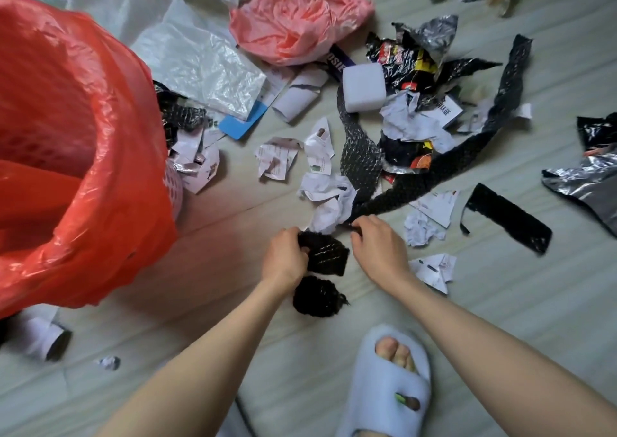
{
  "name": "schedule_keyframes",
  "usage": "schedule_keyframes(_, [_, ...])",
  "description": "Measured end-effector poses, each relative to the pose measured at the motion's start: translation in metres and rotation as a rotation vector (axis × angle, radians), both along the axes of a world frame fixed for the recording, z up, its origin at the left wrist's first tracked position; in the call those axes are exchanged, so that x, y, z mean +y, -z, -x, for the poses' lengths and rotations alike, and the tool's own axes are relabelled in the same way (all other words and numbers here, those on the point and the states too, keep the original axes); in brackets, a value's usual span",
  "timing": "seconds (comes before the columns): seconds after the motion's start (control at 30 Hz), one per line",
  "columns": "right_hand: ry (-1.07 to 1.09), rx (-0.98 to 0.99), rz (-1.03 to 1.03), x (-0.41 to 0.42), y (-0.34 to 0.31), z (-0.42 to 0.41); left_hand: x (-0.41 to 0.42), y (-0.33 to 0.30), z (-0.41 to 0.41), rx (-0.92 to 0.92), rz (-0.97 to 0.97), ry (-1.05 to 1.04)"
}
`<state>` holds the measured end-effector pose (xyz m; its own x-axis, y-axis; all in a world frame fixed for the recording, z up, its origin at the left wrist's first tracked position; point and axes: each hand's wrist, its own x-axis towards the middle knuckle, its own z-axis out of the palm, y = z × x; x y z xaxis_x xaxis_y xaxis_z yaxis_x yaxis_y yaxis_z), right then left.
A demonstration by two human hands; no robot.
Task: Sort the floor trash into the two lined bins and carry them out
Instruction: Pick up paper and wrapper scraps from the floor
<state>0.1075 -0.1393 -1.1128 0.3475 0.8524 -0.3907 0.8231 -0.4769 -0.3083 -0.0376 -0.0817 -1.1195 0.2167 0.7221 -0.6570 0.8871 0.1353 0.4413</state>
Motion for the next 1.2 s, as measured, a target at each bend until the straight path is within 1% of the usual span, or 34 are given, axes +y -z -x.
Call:
schedule_keyframes(0.13, [0.042, -0.134, -0.215, 0.013, -0.009, -0.012, 0.021, -0.005, 0.029, -0.056, 0.024, 0.064])
schedule_keyframes(0.2, [0.034, -0.1, -0.265, 0.022, -0.014, -0.014, 0.03, -0.01, 0.043, -0.063, 0.025, 0.099])
schedule_keyframes(0.27, [-0.079, -0.002, -0.213, 0.033, -0.017, -0.011, 0.038, -0.01, 0.053, -0.033, -0.026, 0.176])
schedule_keyframes(0.33, [-0.254, 0.073, -0.107, 0.046, -0.019, -0.005, 0.046, -0.01, 0.06, 0.014, -0.113, 0.239])
schedule_keyframes(0.47, [-0.575, 0.062, 0.095, 0.066, -0.012, 0.005, 0.058, -0.015, 0.059, -0.003, -0.263, 0.244])
schedule_keyframes(0.53, [-0.694, 0.048, 0.117, 0.068, -0.005, 0.01, 0.065, -0.018, 0.053, -0.002, -0.341, 0.278])
schedule_keyframes(0.6, [-0.748, 0.033, 0.07, 0.065, 0.001, 0.014, 0.072, -0.021, 0.046, 0.009, -0.404, 0.339])
schedule_keyframes(0.67, [-0.684, 0.047, 0.004, 0.061, 0.003, 0.011, 0.081, -0.022, 0.038, 0.02, -0.442, 0.406])
schedule_keyframes(0.7, [-0.594, 0.082, -0.024, 0.058, 0.002, 0.008, 0.084, -0.021, 0.034, 0.031, -0.459, 0.441])
schedule_keyframes(0.8, [-0.173, 0.242, -0.058, 0.053, -0.006, -0.007, 0.095, -0.017, 0.02, 0.087, -0.471, 0.605])
schedule_keyframes(0.83, [-0.077, 0.281, -0.059, 0.053, -0.009, -0.011, 0.099, -0.015, 0.014, 0.105, -0.45, 0.649])
schedule_keyframes(0.9, [0.002, 0.334, -0.033, 0.057, -0.01, -0.018, 0.109, -0.011, 0.004, 0.136, -0.4, 0.68])
schedule_keyframes(1.0, [-0.076, 0.324, 0.032, 0.069, -0.008, -0.026, 0.12, -0.001, -0.005, 0.143, -0.323, 0.652])
schedule_keyframes(1.07, [-0.204, 0.243, 0.07, 0.078, -0.004, -0.026, 0.121, 0.005, -0.003, 0.132, -0.335, 0.628])
schedule_keyframes(1.2, [-0.497, 0.037, 0.139, 0.091, 0.002, -0.012, 0.108, 0.01, 0.009, 0.178, -0.408, 0.606])
